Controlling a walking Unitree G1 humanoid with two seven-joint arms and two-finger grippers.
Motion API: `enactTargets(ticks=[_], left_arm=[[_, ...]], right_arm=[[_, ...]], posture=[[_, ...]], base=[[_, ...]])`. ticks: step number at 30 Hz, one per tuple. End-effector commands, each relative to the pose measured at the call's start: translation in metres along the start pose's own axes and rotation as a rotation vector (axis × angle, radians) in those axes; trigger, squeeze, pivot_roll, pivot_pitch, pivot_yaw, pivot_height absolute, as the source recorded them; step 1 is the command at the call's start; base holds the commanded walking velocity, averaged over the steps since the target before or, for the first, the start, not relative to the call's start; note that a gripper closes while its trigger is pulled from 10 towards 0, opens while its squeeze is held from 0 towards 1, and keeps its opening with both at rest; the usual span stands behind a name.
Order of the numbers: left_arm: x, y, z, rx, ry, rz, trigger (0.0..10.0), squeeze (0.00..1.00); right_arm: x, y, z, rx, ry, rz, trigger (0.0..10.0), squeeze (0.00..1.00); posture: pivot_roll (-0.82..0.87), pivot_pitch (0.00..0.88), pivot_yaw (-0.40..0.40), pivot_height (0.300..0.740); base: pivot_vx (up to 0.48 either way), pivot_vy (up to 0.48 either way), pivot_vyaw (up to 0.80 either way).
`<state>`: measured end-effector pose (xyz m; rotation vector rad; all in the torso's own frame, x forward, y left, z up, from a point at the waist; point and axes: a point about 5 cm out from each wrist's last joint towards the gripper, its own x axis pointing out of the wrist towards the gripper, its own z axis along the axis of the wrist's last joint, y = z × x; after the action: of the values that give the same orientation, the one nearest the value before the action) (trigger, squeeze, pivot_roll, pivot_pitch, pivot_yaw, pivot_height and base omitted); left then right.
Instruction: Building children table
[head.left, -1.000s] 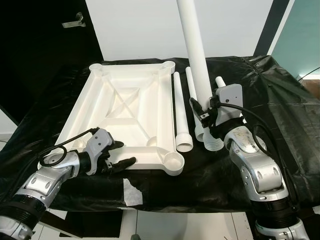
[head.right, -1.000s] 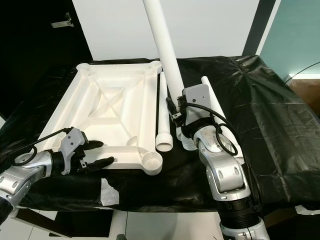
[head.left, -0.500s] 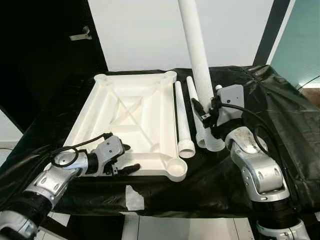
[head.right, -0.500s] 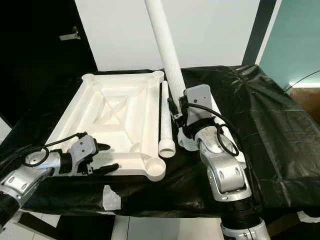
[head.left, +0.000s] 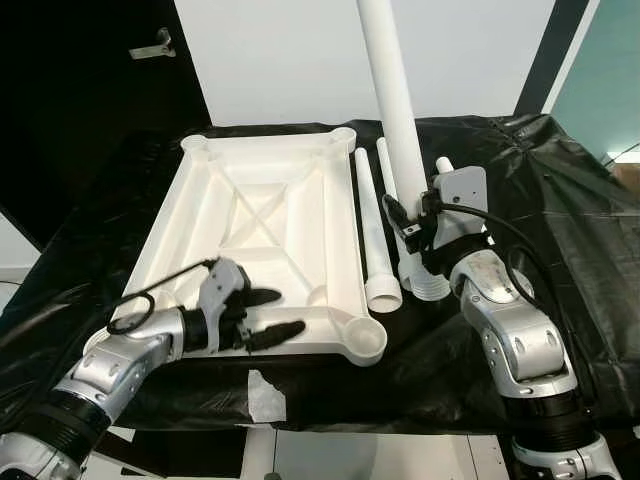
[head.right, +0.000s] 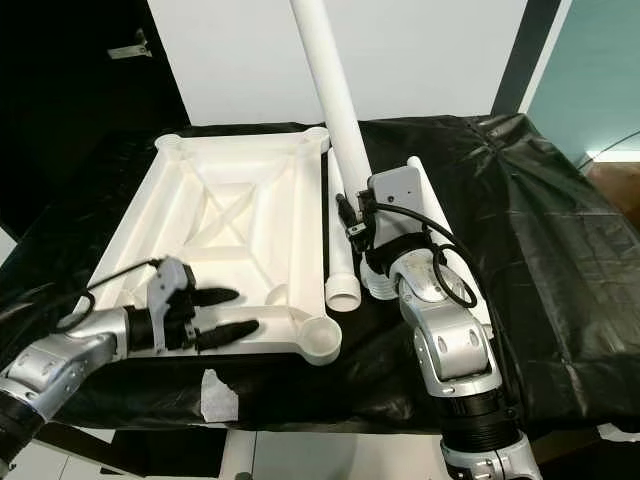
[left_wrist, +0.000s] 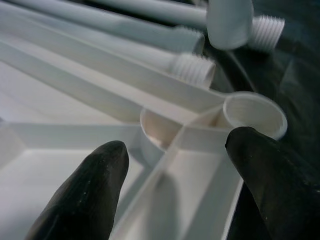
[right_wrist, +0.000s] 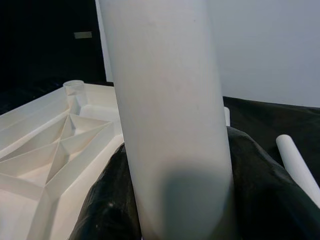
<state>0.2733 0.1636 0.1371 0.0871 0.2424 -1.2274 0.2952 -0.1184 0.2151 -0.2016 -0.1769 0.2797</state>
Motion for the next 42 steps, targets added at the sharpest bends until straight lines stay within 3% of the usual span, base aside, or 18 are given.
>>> enactTargets(ticks=[1, 8, 13, 17, 20, 26, 29, 32, 34, 35, 38, 39, 40, 41, 42], left_arm=[[-0.014, -0.024, 0.007, 0.008, -0.01, -0.518, 10.0, 0.0], [-0.025, -0.032, 0.003, -0.002, 0.048, -0.554, 10.0, 0.0], [-0.026, -0.046, -0.005, -0.02, 0.079, -0.611, 10.0, 0.0], [-0.026, -0.049, -0.007, -0.023, 0.079, -0.618, 10.0, 0.0], [-0.02, -0.051, -0.02, 0.005, 0.148, -0.604, 10.0, 0.0], [0.003, -0.039, -0.021, 0.056, 0.089, -0.469, 10.0, 0.0], [0.008, -0.036, -0.019, 0.074, 0.094, -0.44, 10.0, 0.0], [0.01, -0.03, -0.037, 0.133, 0.233, -0.402, 10.0, 0.0], [0.01, -0.029, -0.041, 0.138, 0.26, -0.407, 10.0, 0.0], [0.011, -0.029, -0.042, 0.145, 0.269, -0.405, 8.8, 0.0], [0.012, -0.029, -0.044, 0.154, 0.276, -0.402, 8.8, 0.0], [0.013, -0.029, -0.044, 0.158, 0.282, -0.406, 8.2, 0.0], [0.013, -0.03, -0.045, 0.16, 0.286, -0.41, 8.2, 0.0], [0.012, -0.032, -0.044, 0.143, 0.283, -0.431, 10.0, 0.0], [0.012, -0.032, -0.044, 0.143, 0.283, -0.431, 10.0, 0.0]], right_arm=[[0.002, 0.001, 0.003, -0.005, -0.017, -0.002, 10.0, 0.0], [0.001, 0.001, 0.002, -0.006, -0.012, -0.009, 10.0, 0.0], [0.001, -0.001, 0.001, -0.009, -0.007, -0.011, 10.0, 0.0], [0.001, -0.001, 0.001, -0.01, -0.006, -0.011, 10.0, 0.0], [0.002, -0.002, 0.0, -0.013, -0.003, -0.011, 10.0, 0.0], [0.004, -0.001, 0.002, -0.014, -0.011, -0.005, 10.0, 0.0], [0.004, -0.001, 0.003, -0.014, -0.012, -0.003, 10.0, 0.0], [0.004, -0.001, 0.004, -0.014, -0.015, -0.003, 10.0, 0.0], [0.004, -0.001, 0.004, -0.014, -0.016, -0.003, 10.0, 0.0], [0.004, -0.001, 0.005, -0.014, -0.017, -0.003, 10.0, 0.0], [0.004, -0.001, 0.005, -0.014, -0.018, -0.004, 10.0, 0.0], [0.004, -0.001, 0.006, -0.015, -0.02, -0.004, 10.0, 0.0], [0.003, -0.001, 0.006, -0.015, -0.02, -0.004, 10.0, 0.0], [0.003, -0.002, 0.006, -0.016, -0.021, -0.005, 10.0, 0.0], [0.003, -0.002, 0.006, -0.016, -0.021, -0.005, 10.0, 0.0]], posture=[[-0.1, 0.0, 0.034, 0.74], [-0.1, 0.0, 0.034, 0.74], [-0.1, 0.0, 0.03, 0.74], [-0.1, 0.0, 0.03, 0.74], [-0.09, 0.0, 0.028, 0.74], [-0.09, 0.0, 0.024, 0.74], [-0.09, 0.0, 0.024, 0.74], [-0.1, 0.0, 0.023, 0.74], [-0.1, 0.0, 0.023, 0.74], [-0.1, 0.0, 0.023, 0.74], [-0.1, 0.0, 0.023, 0.74], [-0.1, 0.0, 0.023, 0.74], [-0.1, 0.0, 0.023, 0.74], [-0.11, 0.0, 0.02, 0.74], [-0.11, 0.0, 0.02, 0.74]], base=[[0.0, 0.0, 0.0], [0.0, 0.0, 0.0], [0.0, 0.0, 0.0], [0.0, 0.0, 0.0], [0.0, 0.0, 0.0], [0.0, 0.0, 0.0], [0.0, 0.0, 0.0], [0.0, 0.0, 0.0], [0.0, 0.0, 0.0], [0.0, 0.0, 0.0], [0.0, 0.0, 0.0], [0.0, 0.0, 0.0], [0.0, 0.0, 0.0], [0.0, 0.0, 0.0], [0.0, 0.0, 0.0]])
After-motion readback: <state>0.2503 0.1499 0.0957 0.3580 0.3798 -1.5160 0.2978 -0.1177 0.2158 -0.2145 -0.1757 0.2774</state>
